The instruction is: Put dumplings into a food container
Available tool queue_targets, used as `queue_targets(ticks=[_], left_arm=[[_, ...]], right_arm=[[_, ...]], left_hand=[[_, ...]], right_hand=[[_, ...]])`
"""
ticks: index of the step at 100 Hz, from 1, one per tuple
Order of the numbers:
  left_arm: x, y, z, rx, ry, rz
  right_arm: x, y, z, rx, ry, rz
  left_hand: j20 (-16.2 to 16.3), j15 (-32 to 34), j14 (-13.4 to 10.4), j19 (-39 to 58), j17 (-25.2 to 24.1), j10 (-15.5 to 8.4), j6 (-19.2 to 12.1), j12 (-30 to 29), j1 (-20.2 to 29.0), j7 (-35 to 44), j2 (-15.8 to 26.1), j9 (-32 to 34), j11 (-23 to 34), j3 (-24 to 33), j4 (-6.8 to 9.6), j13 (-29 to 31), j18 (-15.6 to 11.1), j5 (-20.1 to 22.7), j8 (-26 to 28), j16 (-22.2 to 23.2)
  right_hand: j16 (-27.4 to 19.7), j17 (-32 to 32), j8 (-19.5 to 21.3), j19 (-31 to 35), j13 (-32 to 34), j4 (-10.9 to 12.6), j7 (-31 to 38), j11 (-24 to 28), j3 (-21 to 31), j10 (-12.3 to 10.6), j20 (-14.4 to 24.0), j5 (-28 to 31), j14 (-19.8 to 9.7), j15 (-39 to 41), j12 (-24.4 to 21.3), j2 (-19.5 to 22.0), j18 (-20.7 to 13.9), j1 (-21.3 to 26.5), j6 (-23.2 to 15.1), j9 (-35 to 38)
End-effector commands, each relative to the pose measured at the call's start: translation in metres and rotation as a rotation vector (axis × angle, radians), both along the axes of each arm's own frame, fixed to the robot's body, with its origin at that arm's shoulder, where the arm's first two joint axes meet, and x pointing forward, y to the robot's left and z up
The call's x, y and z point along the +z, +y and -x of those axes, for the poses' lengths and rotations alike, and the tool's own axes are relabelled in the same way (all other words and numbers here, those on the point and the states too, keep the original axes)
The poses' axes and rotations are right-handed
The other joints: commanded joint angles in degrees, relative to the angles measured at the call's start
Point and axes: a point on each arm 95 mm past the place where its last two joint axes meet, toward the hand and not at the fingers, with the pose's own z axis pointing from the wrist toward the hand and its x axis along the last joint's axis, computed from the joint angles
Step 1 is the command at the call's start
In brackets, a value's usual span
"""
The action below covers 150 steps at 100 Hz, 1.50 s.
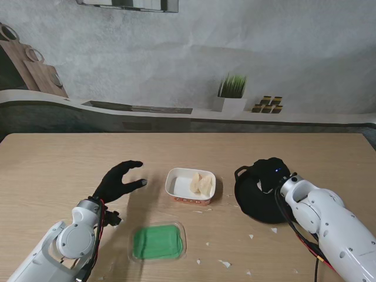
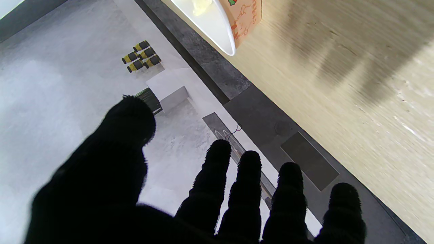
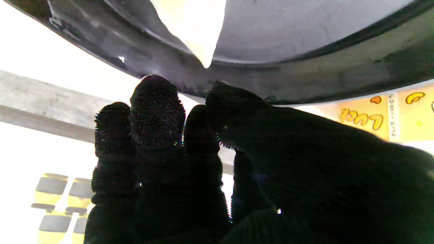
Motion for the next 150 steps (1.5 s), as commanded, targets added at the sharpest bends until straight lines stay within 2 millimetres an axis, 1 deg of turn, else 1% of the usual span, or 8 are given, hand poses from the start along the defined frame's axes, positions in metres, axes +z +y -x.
queue_targets(ticks=[1,12,22,29,64,119,135,150], left_arm=[[0.001,-0.003,0.001,-0.011,0.004,0.002],[0.001,-0.002,0.001,-0.012,0.003,0.001],[0.001,-0.001,0.001,-0.008,0.003,0.0],[0.001,-0.001,0.002,-0.006,0.004,0.0],[-0.001,-0.002,0.002,-0.014,0.009,0.001],[-0.001,-0.004,0.001,-0.014,0.016,0.004],[-0.002,-0.005,0.001,-0.015,0.019,0.005],[-0.002,-0.005,0.001,-0.014,0.02,0.007]], right_arm=[[-0.002,0.006,0.002,0.011,0.005,0.004],[-0.006,0.004,0.004,-0.003,0.011,0.007],[-0.005,0.004,0.011,-0.053,0.003,0.012],[-0.003,0.004,0.018,-0.112,0.045,0.024],[-0.013,0.008,0.034,-0.311,0.151,0.08],[-0.044,0.014,0.02,-0.388,0.246,0.085],[-0.049,0.013,0.015,-0.354,0.246,0.117],[-0.051,0.012,0.011,-0.331,0.188,0.096]], left_hand=[[-1.0,1.0,0.2,-2.1,-0.4,0.7,-0.4,-0.1,0.0,0.9,-1.1,0.2,0.4,1.2,0.65,0.7,-1.3,0.7,0.5,0.9],[-1.1,1.0,0.2,-2.1,-0.5,0.7,-0.4,-0.1,-0.2,0.9,-0.9,0.2,0.4,1.0,0.61,0.8,-1.3,0.8,0.5,0.8],[-1.1,1.0,0.1,-2.1,-0.7,0.7,-0.5,-0.2,-0.1,0.9,-0.8,0.2,0.3,1.0,0.62,0.7,-1.3,0.8,0.5,0.8],[-1.0,0.9,0.1,-2.1,-0.7,0.7,-0.4,-0.2,-0.1,0.8,-0.8,0.2,0.2,0.9,0.62,0.7,-1.3,0.8,0.5,0.8],[-0.9,0.9,0.1,-2.0,-0.8,0.7,-0.4,-0.2,-0.1,0.7,-0.6,0.2,0.2,0.6,0.66,0.7,-1.3,0.8,0.5,0.9],[-0.9,0.8,0.1,-2.0,-0.9,0.7,-0.4,-0.2,0.0,0.7,-0.5,0.2,0.2,0.5,0.72,0.7,-1.3,0.7,0.5,0.9],[-0.9,0.8,0.1,-2.0,-0.9,0.7,-0.5,-0.2,0.0,0.7,-0.5,0.2,0.2,0.5,0.72,0.7,-1.3,0.7,0.5,0.9],[-0.9,0.8,0.1,-2.0,-0.9,0.8,-0.5,-0.2,0.1,0.7,-0.4,0.2,0.2,0.4,0.74,0.8,-1.3,0.7,0.5,0.9]], right_hand=[[0.9,0.2,0.1,0.8,2.6,3.0,0.9,1.6,5.3,-0.7,-1.3,0.5,0.2,-0.2,1.1,-1.2,-0.4,1.9,0.2,0.7],[1.0,-2.3,0.2,1.0,-0.1,2.7,0.7,2.1,2.9,-1.2,-0.6,-2.5,-0.4,-0.3,2.0,2.2,-1.0,1.0,-0.2,-2.1],[2.5,-8.4,-6.3,0.9,-9.2,2.6,-3.7,1.5,-5.3,-0.2,1.3,-10.5,1.0,-4.7,-2.4,8.6,-0.8,-9.7,4.7,-10.6],[5.6,-14.8,0.6,0.1,-18.4,10.3,-13.2,-0.8,-9.3,-0.7,3.5,-14.3,1.7,-7.1,0.0,12.2,-2.0,-17.6,8.9,-17.7],[4.3,-21.2,-3.4,-4.3,-26.9,10.2,-19.4,-5.4,-16.6,2.3,2.7,-20.7,3.8,-14.0,-1.8,10.4,-2.1,-24.4,15.0,-26.3],[4.2,-14.2,-2.6,-1.8,-17.7,12.3,-12.8,-1.4,-5.1,-0.5,2.3,-16.8,1.6,-12.6,-0.6,12.7,-0.8,-11.1,8.3,-20.6],[3.4,-9.8,-8.5,1.0,-10.9,3.7,-4.4,-0.6,-4.1,-1.1,1.6,-11.6,0.5,-9.3,-5.0,8.1,-0.2,-5.5,1.9,-11.8],[-1.4,-3.5,-8.5,3.2,-1.3,3.4,0.3,-0.3,-2.0,-1.5,1.2,-1.4,1.7,-4.7,-6.9,6.0,1.4,0.2,-2.5,-0.2]])
